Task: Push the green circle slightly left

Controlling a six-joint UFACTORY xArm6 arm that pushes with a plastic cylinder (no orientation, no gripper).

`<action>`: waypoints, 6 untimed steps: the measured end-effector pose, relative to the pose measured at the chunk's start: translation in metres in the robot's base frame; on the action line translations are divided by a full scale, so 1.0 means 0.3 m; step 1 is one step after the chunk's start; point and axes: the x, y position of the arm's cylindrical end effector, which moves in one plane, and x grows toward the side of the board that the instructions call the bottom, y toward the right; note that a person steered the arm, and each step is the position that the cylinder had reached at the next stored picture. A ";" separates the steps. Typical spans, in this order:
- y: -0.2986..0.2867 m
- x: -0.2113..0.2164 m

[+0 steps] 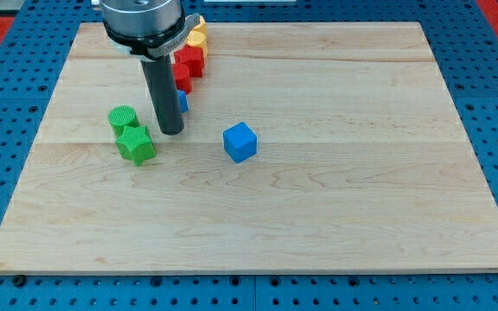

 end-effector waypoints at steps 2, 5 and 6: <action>0.000 -0.078; -0.115 -0.002; -0.237 -0.014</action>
